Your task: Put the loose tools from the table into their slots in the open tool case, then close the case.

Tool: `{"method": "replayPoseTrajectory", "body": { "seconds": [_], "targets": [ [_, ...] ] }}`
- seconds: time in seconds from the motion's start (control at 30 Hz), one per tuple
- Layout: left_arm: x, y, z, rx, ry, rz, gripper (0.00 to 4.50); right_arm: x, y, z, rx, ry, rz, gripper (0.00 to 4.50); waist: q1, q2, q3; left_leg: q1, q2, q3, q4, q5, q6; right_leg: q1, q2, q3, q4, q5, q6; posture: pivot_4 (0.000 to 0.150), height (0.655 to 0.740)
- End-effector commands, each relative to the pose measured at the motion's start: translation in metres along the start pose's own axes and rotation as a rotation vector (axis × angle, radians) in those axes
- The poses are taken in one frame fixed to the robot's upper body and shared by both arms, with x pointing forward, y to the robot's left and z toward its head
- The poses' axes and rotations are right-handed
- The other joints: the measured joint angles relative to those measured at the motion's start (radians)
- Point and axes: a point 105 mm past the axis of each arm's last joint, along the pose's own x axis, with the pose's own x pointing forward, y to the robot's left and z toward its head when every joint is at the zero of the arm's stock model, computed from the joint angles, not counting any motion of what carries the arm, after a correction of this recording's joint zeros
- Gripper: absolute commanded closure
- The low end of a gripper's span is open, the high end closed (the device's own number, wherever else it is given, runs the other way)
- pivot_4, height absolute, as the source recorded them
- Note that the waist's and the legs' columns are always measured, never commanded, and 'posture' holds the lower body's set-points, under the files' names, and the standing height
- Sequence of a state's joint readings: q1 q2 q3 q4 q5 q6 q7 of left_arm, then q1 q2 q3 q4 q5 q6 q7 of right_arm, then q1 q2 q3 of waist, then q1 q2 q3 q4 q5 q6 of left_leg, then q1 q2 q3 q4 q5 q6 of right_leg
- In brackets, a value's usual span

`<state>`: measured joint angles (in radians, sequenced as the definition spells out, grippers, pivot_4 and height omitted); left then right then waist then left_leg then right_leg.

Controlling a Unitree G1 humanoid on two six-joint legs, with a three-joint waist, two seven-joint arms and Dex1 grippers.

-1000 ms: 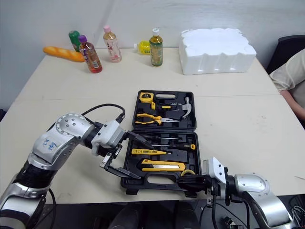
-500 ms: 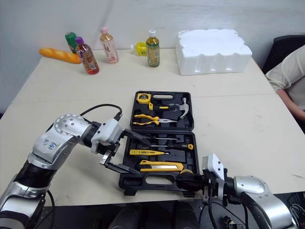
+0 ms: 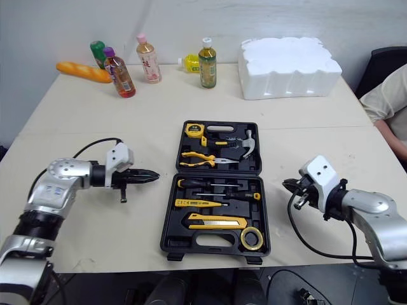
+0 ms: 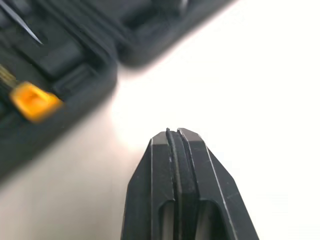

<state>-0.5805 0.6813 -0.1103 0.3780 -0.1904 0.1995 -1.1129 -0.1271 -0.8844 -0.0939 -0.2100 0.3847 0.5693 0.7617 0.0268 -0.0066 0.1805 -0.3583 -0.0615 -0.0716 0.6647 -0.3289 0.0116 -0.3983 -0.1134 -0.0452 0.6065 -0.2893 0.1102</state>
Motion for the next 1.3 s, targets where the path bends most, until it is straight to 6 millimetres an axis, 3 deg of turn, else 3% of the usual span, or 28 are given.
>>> {"method": "replayPoseTrajectory", "body": {
  "seconds": [0.03,0.27,0.47,0.63,0.73,0.87,0.93,0.97,1.07,1.23,1.3],
  "targets": [
    [0.011,0.007,0.009,0.021,-0.016,0.024,4.39,0.011,0.002,0.011,-0.041,-0.023,0.028,4.5,-0.003,0.0,0.0,0.0,0.0,0.0,0.0,0.0,0.0,0.0,0.0,0.0,0.0,0.0,0.0,0.15,0.739],
    [0.05,-0.007,0.022,0.045,-0.026,-0.039,4.39,0.057,0.019,0.038,-0.126,-0.048,0.102,4.5,-0.004,0.0,0.0,-0.012,0.001,0.005,0.004,0.002,-0.002,-0.016,0.001,-0.003,0.013,0.0,0.0,0.15,0.739],
    [0.055,-0.023,0.028,0.053,-0.047,-0.097,4.39,0.072,0.025,0.056,-0.128,-0.08,0.133,4.5,-0.005,0.0,0.0,-0.012,-0.004,0.003,0.005,0.004,0.0,-0.015,0.0,-0.002,0.013,0.001,0.002,0.15,0.739],
    [0.055,-0.021,0.031,0.023,-0.056,-0.075,4.39,0.069,0.021,0.056,-0.134,-0.072,0.139,4.5,-0.005,0.0,0.0,-0.012,-0.004,0.003,0.004,0.004,0.0,-0.016,0.0,-0.002,0.013,0.001,0.002,0.15,0.739],
    [0.053,-0.018,0.022,0.022,-0.027,-0.05,4.39,0.065,0.018,0.049,-0.175,-0.033,0.133,4.5,-0.005,0.0,0.0,-0.012,-0.004,0.003,0.004,0.004,0.0,-0.016,0.0,-0.002,0.013,0.001,0.002,0.15,0.739],
    [0.033,-0.003,-0.001,0.006,0.073,0.06,4.39,0.047,-0.01,0.034,-0.387,0.076,0.023,4.5,-0.001,0.0,0.0,-0.012,-0.005,0.003,0.004,0.004,0.0,-0.016,-0.001,-0.003,0.013,0.001,0.002,0.15,0.739],
    [0.019,0.005,-0.008,-0.03,0.095,0.106,4.39,0.035,-0.017,0.028,-0.395,0.111,0.021,4.5,-0.003,0.0,0.0,-0.012,-0.006,0.003,0.004,0.004,0.0,-0.016,-0.001,-0.002,0.013,0.001,0.002,0.15,0.739],
    [0.011,0.007,-0.008,-0.058,0.092,0.117,4.14,0.028,-0.02,0.029,-0.367,0.11,0.025,4.5,-0.003,0.0,0.0,-0.012,-0.005,0.003,0.003,0.004,0.0,-0.016,-0.001,-0.002,0.013,0.001,0.002,0.15,0.739],
    [-0.007,0.009,0.001,-0.132,0.07,0.117,3.17,0.016,-0.022,0.039,-0.234,0.07,0.048,3.55,-0.018,0.0,0.0,-0.011,-0.003,0.004,0.003,0.004,0.0,-0.016,0.0,-0.002,0.013,0.001,0.002,0.15,0.739],
    [-0.011,0.016,0.025,-0.419,0.027,0.135,0.89,0.019,-0.015,0.082,0.066,-0.059,0.108,1.06,-0.028,0.0,0.0,-0.012,0.001,0.003,0.003,0.004,-0.001,-0.016,-0.001,-0.001,0.013,0.001,0.001,0.15,0.739],
    [-0.006,0.025,0.042,-0.433,0.029,0.179,0.07,0.022,-0.019,0.091,0.1,-0.048,0.094,0.14,-0.026,0.0,0.0,-0.012,0.0,0.002,0.003,0.004,-0.002,-0.016,0.0,-0.001,0.014,0.001,0.001,0.15,0.739]
  ]
}}
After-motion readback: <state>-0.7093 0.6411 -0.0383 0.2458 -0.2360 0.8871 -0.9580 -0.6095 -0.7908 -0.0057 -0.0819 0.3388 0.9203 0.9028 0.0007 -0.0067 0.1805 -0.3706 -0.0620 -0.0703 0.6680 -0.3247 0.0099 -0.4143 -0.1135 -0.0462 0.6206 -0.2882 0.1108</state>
